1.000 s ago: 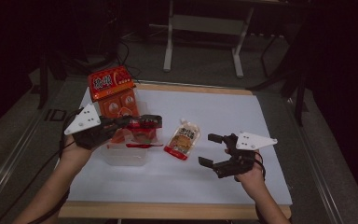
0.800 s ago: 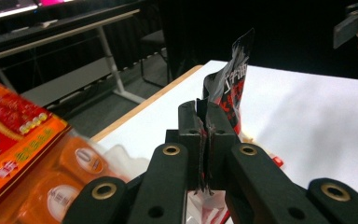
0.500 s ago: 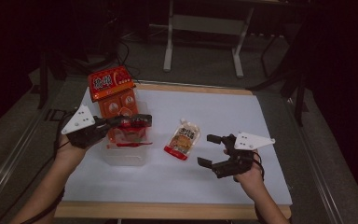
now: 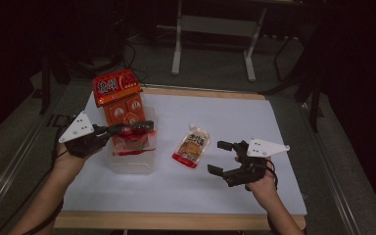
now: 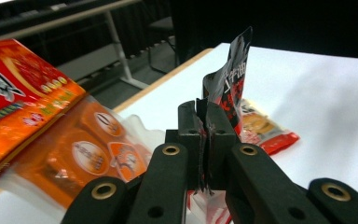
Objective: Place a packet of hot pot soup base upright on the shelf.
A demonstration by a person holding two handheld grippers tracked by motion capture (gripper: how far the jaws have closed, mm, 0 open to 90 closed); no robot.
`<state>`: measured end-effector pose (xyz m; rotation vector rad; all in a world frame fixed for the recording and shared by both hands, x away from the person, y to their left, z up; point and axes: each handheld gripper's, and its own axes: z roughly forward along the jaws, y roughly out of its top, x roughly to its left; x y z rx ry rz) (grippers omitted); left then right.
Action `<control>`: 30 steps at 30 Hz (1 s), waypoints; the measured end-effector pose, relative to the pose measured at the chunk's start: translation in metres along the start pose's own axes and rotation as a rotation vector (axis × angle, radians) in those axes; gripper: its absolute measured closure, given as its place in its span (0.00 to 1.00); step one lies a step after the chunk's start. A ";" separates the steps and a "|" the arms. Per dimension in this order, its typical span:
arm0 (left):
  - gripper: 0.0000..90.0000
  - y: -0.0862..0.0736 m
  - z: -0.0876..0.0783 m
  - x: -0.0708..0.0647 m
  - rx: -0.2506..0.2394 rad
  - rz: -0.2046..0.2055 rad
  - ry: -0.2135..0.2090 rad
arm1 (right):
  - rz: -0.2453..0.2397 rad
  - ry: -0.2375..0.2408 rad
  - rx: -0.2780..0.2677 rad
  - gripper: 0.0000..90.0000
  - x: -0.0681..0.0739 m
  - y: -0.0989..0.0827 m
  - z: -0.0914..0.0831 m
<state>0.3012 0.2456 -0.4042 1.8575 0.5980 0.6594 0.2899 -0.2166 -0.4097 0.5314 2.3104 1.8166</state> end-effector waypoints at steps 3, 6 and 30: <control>0.98 -0.001 -0.001 0.000 0.001 0.006 -0.006 | 0.002 0.001 -0.001 0.15 0.000 -0.001 0.001; 0.98 -0.001 -0.004 0.001 -0.013 0.008 -0.012 | 0.003 0.003 0.001 0.15 0.000 -0.001 0.001; 0.97 -0.005 0.003 0.004 -0.009 0.069 0.016 | 0.008 0.012 0.000 0.15 0.000 -0.002 0.004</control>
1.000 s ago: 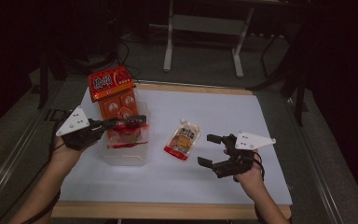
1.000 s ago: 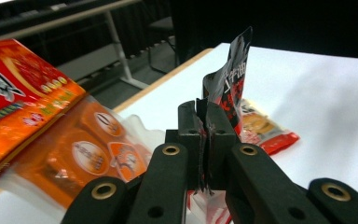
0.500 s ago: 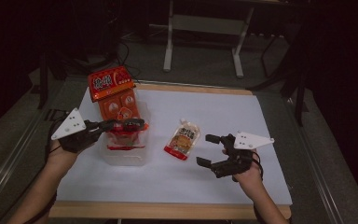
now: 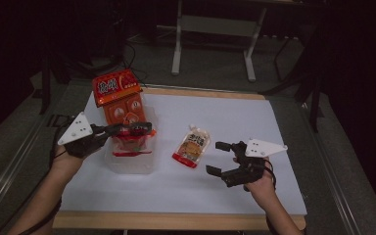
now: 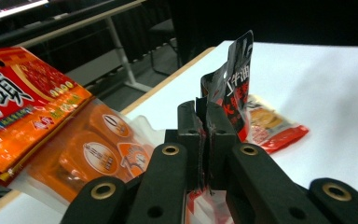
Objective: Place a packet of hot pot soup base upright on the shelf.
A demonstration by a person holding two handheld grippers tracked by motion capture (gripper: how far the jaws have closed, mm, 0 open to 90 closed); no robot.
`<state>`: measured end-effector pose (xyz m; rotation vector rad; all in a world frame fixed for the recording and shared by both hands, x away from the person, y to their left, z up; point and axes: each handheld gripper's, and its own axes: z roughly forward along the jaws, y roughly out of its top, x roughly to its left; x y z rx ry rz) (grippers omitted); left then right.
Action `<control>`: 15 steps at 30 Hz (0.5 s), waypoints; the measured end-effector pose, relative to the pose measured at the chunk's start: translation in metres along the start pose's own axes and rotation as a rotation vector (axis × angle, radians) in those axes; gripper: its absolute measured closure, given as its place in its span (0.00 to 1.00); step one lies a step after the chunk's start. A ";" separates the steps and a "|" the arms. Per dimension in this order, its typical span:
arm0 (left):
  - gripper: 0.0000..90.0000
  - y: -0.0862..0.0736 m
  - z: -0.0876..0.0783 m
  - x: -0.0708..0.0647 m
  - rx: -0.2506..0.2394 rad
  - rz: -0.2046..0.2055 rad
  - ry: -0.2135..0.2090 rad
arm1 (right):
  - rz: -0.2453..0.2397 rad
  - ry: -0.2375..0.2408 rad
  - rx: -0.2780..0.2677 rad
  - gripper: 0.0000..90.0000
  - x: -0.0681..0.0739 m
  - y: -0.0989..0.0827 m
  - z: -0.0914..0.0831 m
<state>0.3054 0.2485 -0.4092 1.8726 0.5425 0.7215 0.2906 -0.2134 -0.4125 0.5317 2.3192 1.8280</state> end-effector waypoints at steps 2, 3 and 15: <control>0.97 0.001 0.001 0.001 0.002 0.005 -0.001 | 0.003 0.001 -0.002 0.15 0.000 0.000 0.000; 0.97 0.001 0.004 0.002 -0.004 -0.001 -0.004 | 0.004 0.001 -0.003 0.15 0.000 -0.001 0.000; 0.97 -0.011 0.011 -0.001 0.016 -0.010 -0.023 | 0.009 -0.002 0.008 0.15 -0.003 -0.004 0.000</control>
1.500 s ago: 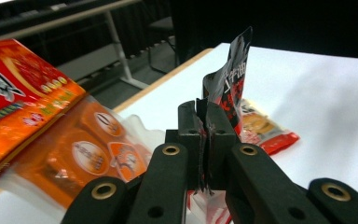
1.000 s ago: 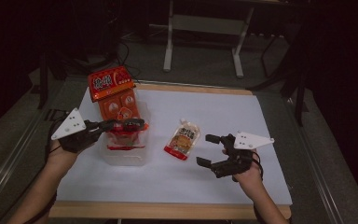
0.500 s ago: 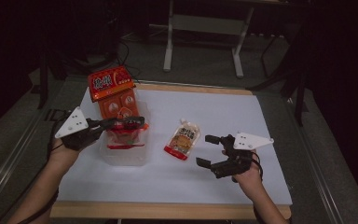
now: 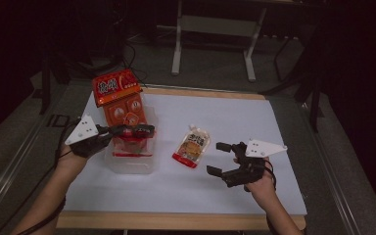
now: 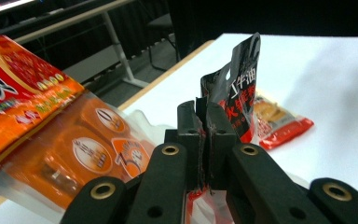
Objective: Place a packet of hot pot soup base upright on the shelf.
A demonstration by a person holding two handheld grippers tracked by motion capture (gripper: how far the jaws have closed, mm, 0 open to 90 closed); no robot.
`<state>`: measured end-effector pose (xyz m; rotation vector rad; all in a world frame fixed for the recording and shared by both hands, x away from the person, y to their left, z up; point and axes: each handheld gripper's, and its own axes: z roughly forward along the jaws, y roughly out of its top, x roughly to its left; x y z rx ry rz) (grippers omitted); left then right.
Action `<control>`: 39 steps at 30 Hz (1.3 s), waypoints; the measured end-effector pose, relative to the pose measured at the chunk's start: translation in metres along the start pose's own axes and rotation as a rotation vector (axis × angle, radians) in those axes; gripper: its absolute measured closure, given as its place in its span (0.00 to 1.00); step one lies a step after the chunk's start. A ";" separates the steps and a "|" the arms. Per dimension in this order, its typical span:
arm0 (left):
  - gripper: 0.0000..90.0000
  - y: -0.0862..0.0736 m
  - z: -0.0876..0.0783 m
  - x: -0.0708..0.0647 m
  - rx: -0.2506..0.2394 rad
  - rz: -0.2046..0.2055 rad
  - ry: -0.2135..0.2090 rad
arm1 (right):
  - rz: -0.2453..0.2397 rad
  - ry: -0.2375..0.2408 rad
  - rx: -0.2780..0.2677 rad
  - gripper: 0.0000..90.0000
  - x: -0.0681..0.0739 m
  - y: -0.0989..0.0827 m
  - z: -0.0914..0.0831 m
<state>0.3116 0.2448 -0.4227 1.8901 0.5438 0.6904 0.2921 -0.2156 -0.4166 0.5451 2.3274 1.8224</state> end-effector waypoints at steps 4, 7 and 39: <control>0.97 -0.006 -0.001 0.000 -0.007 -0.017 -0.006 | 0.003 0.002 0.001 0.15 0.000 0.001 0.000; 0.97 -0.014 -0.003 0.000 -0.022 -0.044 -0.005 | -0.001 0.002 0.000 0.15 0.001 0.002 0.000; 0.90 -0.042 0.001 -0.004 0.025 -0.127 -0.033 | -0.003 0.008 0.007 0.15 0.002 0.002 0.002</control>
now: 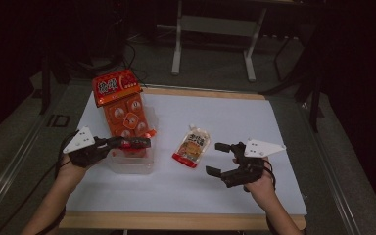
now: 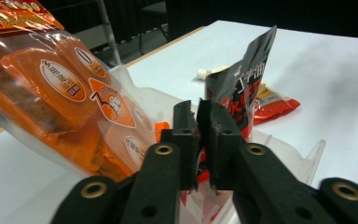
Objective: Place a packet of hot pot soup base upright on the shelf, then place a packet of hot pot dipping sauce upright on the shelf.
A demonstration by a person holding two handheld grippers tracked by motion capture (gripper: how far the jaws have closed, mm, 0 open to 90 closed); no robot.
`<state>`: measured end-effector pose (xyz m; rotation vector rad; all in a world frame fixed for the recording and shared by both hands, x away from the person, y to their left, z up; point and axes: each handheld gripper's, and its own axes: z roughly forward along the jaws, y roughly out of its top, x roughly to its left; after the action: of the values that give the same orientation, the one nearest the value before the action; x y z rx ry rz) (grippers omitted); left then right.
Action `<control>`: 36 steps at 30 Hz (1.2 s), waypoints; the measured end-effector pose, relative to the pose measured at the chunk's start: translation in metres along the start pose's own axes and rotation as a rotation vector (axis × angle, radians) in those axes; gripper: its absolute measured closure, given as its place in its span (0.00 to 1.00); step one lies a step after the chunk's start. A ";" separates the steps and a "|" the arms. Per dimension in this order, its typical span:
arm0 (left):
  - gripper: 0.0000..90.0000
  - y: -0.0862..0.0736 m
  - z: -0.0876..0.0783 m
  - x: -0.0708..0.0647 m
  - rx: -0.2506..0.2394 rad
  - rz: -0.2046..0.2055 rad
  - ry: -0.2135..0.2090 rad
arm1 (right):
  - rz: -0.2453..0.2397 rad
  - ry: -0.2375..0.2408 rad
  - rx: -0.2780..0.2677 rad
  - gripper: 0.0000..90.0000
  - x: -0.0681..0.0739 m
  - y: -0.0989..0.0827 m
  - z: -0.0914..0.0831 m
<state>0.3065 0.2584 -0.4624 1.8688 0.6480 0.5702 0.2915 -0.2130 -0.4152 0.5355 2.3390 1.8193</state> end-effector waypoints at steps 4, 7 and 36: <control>0.79 0.006 -0.005 -0.002 -0.026 -0.058 -0.001 | 0.001 -0.001 -0.002 0.15 0.000 0.000 -0.001; 0.67 0.015 -0.009 -0.005 -0.058 -0.068 -0.001 | 0.004 -0.004 -0.002 0.15 -0.001 0.000 -0.002; 0.02 0.049 0.006 -0.065 -0.106 -0.089 -0.168 | -0.027 -0.095 0.033 0.15 -0.017 0.007 -0.001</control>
<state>0.2711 0.1958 -0.4252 1.7579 0.5752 0.3776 0.3085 -0.2187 -0.4106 0.5779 2.3067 1.7074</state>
